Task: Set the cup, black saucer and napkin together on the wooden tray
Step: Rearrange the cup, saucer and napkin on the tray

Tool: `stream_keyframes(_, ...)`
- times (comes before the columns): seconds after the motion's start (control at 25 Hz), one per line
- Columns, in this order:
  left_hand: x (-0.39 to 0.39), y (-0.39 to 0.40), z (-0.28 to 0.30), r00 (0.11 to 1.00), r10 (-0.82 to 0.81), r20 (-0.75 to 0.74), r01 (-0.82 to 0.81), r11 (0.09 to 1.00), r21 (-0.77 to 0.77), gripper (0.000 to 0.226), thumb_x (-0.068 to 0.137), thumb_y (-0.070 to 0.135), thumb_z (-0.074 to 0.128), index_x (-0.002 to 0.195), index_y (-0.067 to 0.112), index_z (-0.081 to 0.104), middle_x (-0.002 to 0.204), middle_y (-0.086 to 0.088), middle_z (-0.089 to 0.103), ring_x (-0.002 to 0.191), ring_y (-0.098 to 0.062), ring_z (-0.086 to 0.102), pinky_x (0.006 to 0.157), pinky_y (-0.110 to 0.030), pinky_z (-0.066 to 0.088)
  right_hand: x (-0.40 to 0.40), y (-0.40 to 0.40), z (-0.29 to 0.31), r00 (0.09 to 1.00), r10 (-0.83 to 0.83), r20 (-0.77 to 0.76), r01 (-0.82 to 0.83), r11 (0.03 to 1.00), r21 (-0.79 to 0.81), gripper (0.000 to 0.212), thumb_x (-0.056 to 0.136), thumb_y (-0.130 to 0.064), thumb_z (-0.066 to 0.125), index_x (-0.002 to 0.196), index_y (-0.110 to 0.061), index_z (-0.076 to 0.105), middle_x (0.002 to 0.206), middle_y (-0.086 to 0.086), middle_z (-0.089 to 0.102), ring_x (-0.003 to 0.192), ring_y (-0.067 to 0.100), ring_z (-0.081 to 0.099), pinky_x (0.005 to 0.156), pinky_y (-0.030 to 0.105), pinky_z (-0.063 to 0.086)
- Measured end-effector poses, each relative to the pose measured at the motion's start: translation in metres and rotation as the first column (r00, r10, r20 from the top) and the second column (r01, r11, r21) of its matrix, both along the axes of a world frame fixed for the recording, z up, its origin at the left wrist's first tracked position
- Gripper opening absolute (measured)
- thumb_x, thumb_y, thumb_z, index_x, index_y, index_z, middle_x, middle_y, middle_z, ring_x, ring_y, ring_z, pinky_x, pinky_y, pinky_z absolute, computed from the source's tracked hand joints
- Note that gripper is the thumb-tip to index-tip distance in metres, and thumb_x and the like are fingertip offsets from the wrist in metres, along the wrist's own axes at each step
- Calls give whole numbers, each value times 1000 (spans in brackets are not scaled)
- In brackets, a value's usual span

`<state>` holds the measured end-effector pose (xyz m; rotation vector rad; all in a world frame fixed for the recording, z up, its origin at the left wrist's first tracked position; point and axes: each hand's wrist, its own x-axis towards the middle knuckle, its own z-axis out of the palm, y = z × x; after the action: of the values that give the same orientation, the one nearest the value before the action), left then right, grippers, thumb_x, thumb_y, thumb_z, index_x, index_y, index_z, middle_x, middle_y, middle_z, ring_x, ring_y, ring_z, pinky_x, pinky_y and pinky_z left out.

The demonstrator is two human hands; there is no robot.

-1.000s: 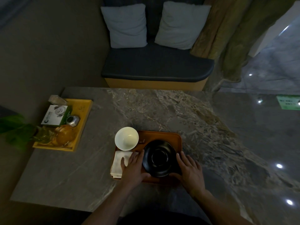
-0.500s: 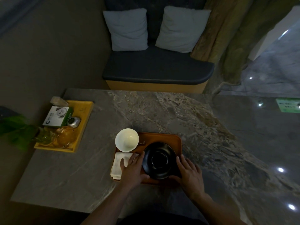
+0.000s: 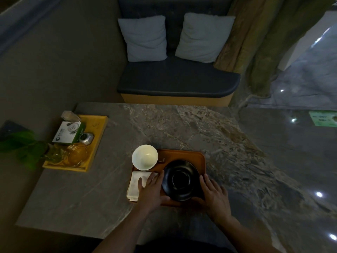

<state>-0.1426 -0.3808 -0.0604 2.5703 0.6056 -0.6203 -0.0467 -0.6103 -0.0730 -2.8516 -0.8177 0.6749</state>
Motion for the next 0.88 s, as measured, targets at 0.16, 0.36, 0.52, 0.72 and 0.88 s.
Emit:
stream_keyframes(0.16, -4, -1, 3, 1000, -7, 20, 7, 1000, 5, 98, 85, 54, 63, 156, 30, 0, 166, 5, 10, 153, -15, 3, 117, -58, -9, -6, 2, 2, 999, -33, -7, 33, 999, -10, 87, 85, -75, 34, 153, -27, 7, 163, -3, 10, 148, 21, 12, 115, 48, 21)
stream_keyframes(0.36, -25, 17, 3, 992, -74, 104, 74, 997, 3, 81, 88, 54, 58, 154, 35, 15, 164, 13, 15, 151, -7, 7, 118, -52, -12, -27, 4, 7, 993, -107, 39, 106, 993, 44, 86, 85, -74, 34, 153, -26, 14, 162, -6, 14, 148, 16, 9, 116, 40, 20)
stream_keyframes(0.52, -53, 53, 0, 979, -87, 184, 94, 995, -29, 65, 91, 57, 53, 148, 36, 33, 159, 14, 28, 148, -7, 19, 121, -44, 3, -56, 21, 14, 990, -137, 45, 132, 986, 99, 78, 83, -72, 44, 149, -32, 29, 158, -9, 24, 147, 18, 17, 113, 43, 25)
stream_keyframes(0.72, -78, 105, 2, 971, -153, 186, 164, 985, -48, 57, 90, 52, 57, 143, 38, 43, 153, 13, 38, 142, -8, 31, 119, -39, 10, -80, 53, 23, 985, 26, 172, -50, 989, 137, 59, 80, -63, 43, 119, -27, 67, 130, 2, 64, 126, 31, 54, 95, 51, 48)
stream_keyframes(0.88, -82, 135, 1, 950, -280, 137, 287, 957, -33, 61, 86, 53, 59, 143, 36, 44, 152, 11, 40, 141, -11, 33, 120, -42, 18, -85, 84, 29, 979, 117, 168, -140, 981, 136, 48, 81, -59, 60, 119, -30, 67, 126, 0, 66, 125, 33, 54, 97, 54, 46)
